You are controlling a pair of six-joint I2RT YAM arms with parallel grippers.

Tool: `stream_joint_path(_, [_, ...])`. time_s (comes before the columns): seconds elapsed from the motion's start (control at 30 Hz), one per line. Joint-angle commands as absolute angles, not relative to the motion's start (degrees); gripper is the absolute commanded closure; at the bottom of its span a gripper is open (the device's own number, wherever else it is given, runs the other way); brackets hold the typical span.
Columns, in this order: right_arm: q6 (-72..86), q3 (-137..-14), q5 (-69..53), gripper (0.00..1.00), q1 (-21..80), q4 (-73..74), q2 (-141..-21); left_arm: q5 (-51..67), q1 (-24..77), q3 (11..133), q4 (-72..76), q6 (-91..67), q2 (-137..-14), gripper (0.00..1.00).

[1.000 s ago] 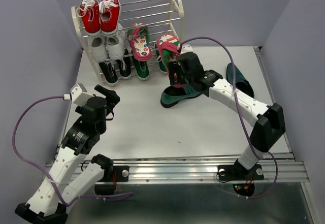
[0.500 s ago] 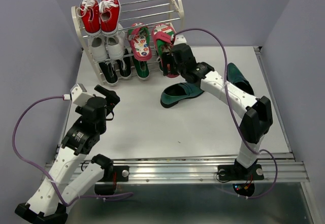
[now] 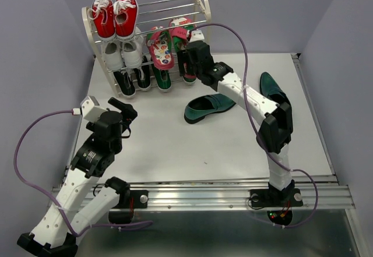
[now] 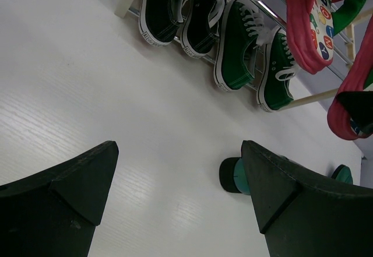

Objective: Place and organize the shoes onto the shoe shelf

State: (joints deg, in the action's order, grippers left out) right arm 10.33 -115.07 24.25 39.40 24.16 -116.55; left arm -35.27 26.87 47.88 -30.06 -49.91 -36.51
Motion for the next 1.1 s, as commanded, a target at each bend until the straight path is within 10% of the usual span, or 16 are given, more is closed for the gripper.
stream_joint_path(0.0, [9.0, -124.4, 28.7, 0.92, 38.4, 17.2, -118.7, -37.4, 26.5, 49.0, -29.2, -48.9, -36.4, 0.01])
stream_joint_path(1.07, [5.5, -133.6, 30.6, 0.78, 36.1, 14.5, -127.9, -38.9, 26.5, 50.1, -31.1, -49.2, -37.6, 0.01])
